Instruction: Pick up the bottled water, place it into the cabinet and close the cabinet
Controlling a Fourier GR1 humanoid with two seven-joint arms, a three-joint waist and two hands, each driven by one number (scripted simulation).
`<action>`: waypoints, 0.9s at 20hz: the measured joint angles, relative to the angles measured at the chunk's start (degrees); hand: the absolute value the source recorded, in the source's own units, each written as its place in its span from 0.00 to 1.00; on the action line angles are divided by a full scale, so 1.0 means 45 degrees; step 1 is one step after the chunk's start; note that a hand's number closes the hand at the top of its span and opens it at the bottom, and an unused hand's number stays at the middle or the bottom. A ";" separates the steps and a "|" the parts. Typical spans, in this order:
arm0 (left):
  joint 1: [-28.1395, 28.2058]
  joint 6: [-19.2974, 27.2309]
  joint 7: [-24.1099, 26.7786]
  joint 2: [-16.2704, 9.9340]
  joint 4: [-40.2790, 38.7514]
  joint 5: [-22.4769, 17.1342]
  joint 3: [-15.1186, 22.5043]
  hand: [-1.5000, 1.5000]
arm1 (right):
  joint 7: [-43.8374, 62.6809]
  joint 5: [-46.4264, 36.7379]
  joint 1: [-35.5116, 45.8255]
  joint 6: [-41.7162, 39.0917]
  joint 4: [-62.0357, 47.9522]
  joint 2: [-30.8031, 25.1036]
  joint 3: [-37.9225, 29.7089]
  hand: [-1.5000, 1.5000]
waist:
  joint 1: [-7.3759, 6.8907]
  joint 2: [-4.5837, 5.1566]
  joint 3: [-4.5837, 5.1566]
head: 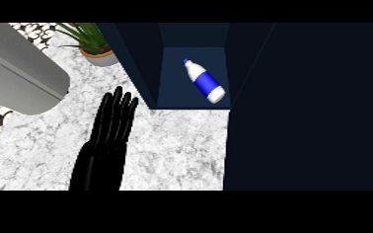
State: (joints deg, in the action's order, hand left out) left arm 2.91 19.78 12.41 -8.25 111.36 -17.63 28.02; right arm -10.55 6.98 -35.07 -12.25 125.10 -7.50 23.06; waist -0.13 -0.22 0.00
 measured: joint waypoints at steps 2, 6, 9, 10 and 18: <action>0.0680 -0.0248 0.0238 -0.0229 0.0524 -0.0103 0.0074 0.00 | 0.0064 -0.0071 -0.0039 -0.0371 -0.0011 -0.0469 0.0003 1.00 | -0.0015 -0.0001 0.0002; 0.1901 -0.0530 0.0447 -0.0812 0.1704 -0.0372 -0.0167 0.00 | 0.0495 -0.0607 0.0107 -0.0754 0.0352 -0.1139 0.0437 1.00 | -0.0093 0.0034 -0.0006; 0.3096 -0.0793 0.0894 -0.1255 0.2490 -0.0524 -0.0317 0.00 | 0.0983 -0.1075 0.0344 -0.0877 0.0589 -0.1405 0.0943 1.00 | -0.0177 0.0071 -0.0018; 0.3380 -0.0855 0.1003 -0.1383 0.2729 -0.0595 -0.0476 0.00 | 0.1005 -0.1186 0.0474 -0.0927 0.0548 -0.1427 0.1085 1.00 | -0.0182 0.0074 -0.0017; 0.5913 -0.1991 0.1752 -0.2531 0.4423 -0.1967 -0.2060 0.00 | 0.1914 -0.2700 0.0809 -0.1120 0.1495 -0.2030 0.1637 1.00 | -0.0241 0.0088 -0.0009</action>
State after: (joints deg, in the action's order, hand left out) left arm 29.52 10.82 20.29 -19.64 131.26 -26.48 18.75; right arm -1.94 -5.17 -31.43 -17.29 131.82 -16.63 30.42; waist -1.22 0.18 -0.04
